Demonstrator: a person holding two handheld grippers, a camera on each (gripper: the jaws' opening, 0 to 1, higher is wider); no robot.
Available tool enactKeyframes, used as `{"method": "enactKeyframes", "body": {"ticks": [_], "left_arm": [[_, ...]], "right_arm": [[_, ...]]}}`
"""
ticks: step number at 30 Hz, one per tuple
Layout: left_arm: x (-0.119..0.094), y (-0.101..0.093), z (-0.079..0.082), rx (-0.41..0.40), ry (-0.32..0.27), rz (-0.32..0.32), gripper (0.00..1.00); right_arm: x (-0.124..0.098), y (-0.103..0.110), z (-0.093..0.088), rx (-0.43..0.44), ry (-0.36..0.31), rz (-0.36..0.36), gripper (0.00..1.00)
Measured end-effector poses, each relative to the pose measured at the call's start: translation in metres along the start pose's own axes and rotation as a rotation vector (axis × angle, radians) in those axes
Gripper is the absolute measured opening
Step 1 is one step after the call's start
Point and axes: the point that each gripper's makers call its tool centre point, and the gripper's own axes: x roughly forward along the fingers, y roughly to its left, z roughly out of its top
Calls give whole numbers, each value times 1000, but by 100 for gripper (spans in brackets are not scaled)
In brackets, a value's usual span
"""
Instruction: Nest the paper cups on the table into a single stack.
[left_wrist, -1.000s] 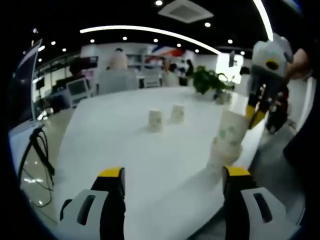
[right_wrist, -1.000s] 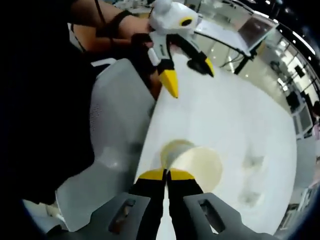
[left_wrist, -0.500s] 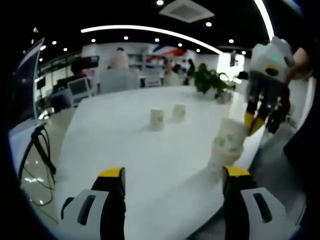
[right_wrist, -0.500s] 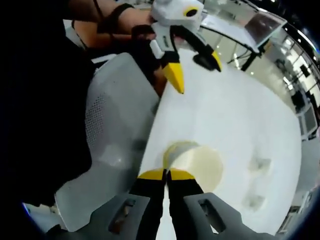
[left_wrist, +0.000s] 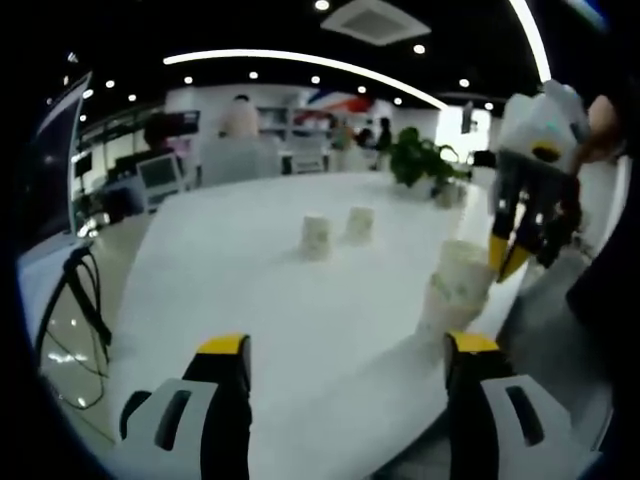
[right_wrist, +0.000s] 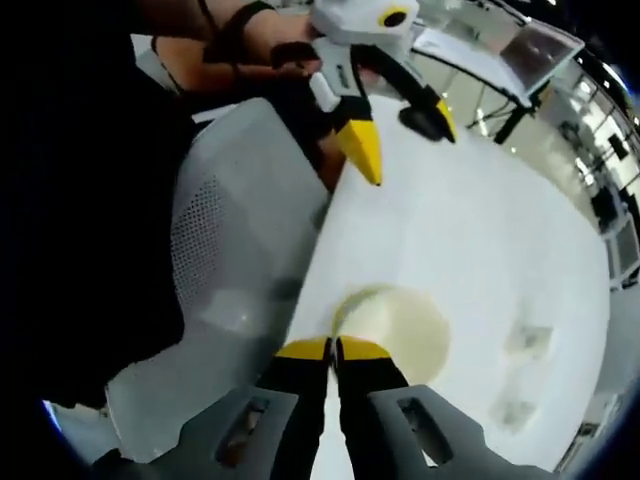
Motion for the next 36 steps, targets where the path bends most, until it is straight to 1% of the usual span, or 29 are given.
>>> {"method": "enactKeyframes", "body": {"ticks": [1,3,4,6,12,14,16,20,21,28,29,32,33,34,35,36], "left_arm": [[0,0,0,-1,1,0,78],[0,1,-2,-3,3,2,78],[0,1,-2,-6,6,3,78],[0,1,-2,-8,3,3,78],[1,1,-1,-12,3,2,78],[1,3,1,-32,-10,6,78],[2,4,4,-33,-17,11,78],[3,5,3,-28,-12,9,78],[4,5,2,-28,-10,9,78],[4,4,-4,-36,3,5,78],[4,4,-4,-37,4,5,78],[3,3,-3,-33,5,3,78],[4,3,-2,-31,4,4,78],[4,4,-2,-33,2,3,78],[4,4,-1,-38,1,3,78],[4,5,0,-43,-4,4,79]], "right_arm": [[0,-1,1,-3,-4,-6,2],[2,-2,2,-10,-21,-12,9],[4,-2,3,-8,-35,-12,12],[5,-2,3,1,-38,-13,14],[7,0,-1,13,-35,-1,14],[7,-2,-1,9,-42,-14,15],[7,-3,-2,18,-43,-17,16],[8,-4,-4,34,-46,-24,17],[7,-4,-3,49,-52,-24,18],[3,1,-1,138,-131,-31,21],[2,0,1,167,-158,-33,22],[-3,-3,0,199,-187,-52,23],[-6,-6,2,241,-227,-68,24],[-8,-6,3,267,-243,-71,25],[-14,-7,7,333,-293,-77,27],[-16,-10,7,378,-321,-83,29]]}}
